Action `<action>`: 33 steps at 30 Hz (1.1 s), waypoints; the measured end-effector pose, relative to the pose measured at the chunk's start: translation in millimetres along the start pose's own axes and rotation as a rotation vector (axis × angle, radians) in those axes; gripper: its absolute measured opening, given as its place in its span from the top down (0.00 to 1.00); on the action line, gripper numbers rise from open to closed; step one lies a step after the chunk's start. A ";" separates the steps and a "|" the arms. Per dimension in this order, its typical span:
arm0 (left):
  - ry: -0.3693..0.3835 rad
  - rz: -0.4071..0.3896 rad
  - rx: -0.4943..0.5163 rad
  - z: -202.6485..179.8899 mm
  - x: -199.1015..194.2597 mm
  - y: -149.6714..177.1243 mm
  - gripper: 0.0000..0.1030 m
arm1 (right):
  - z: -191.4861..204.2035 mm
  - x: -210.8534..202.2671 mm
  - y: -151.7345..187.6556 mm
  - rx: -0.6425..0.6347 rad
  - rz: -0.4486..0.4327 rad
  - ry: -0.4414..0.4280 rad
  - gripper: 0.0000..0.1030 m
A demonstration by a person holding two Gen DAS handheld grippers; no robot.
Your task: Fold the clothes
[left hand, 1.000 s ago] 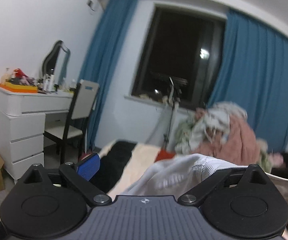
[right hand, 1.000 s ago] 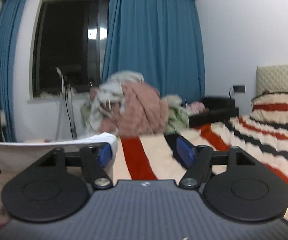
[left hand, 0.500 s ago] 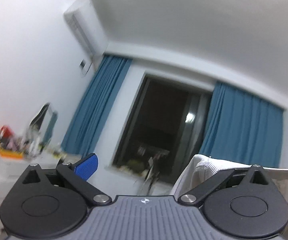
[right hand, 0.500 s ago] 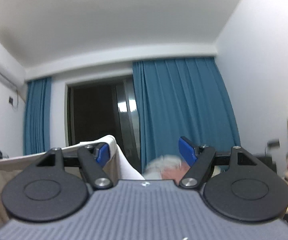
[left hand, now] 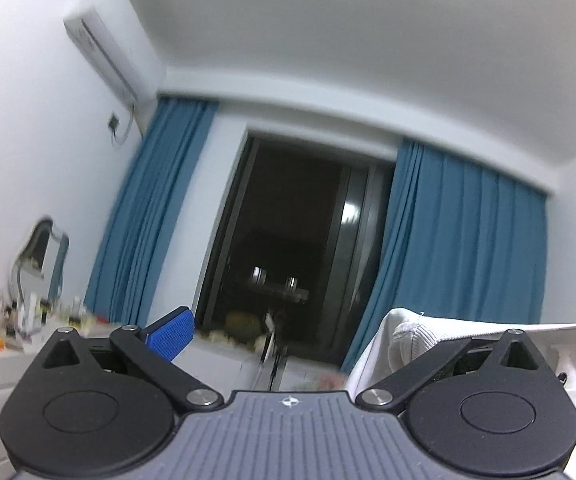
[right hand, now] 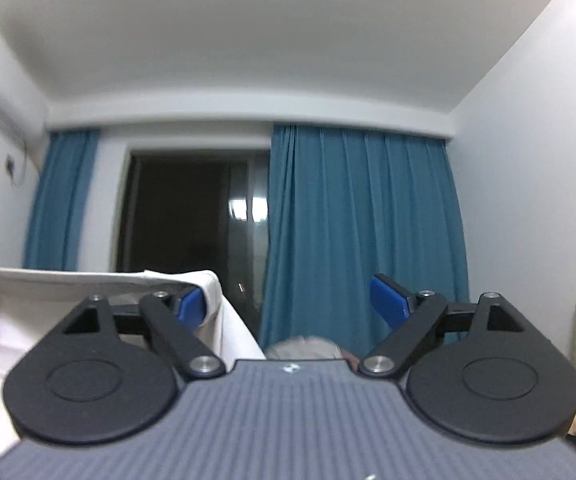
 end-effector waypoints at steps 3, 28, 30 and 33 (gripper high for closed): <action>-0.014 0.112 -0.014 8.7 77.9 72.7 0.00 | 9.2 49.4 71.9 -0.009 0.107 0.017 0.17; 0.162 1.136 0.370 46.6 525.4 604.3 0.01 | 46.2 373.5 641.7 -0.195 1.132 -0.266 0.17; 0.220 1.169 0.357 43.2 526.3 596.2 0.01 | 55.8 367.3 639.6 -0.213 1.164 -0.321 0.17; 0.282 1.167 0.339 35.5 515.6 576.1 0.01 | 63.7 362.5 623.0 -0.130 1.149 -0.366 0.17</action>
Point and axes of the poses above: each gripper's, at about its wrist camera, not at the fingertips, and x roughly the way its jaws point, z to its left, y to its underside, the point moved 5 cm from there along x, roughly the way its jaws point, and after that the axes turned 1 degree about z, right-handed, at the moved point
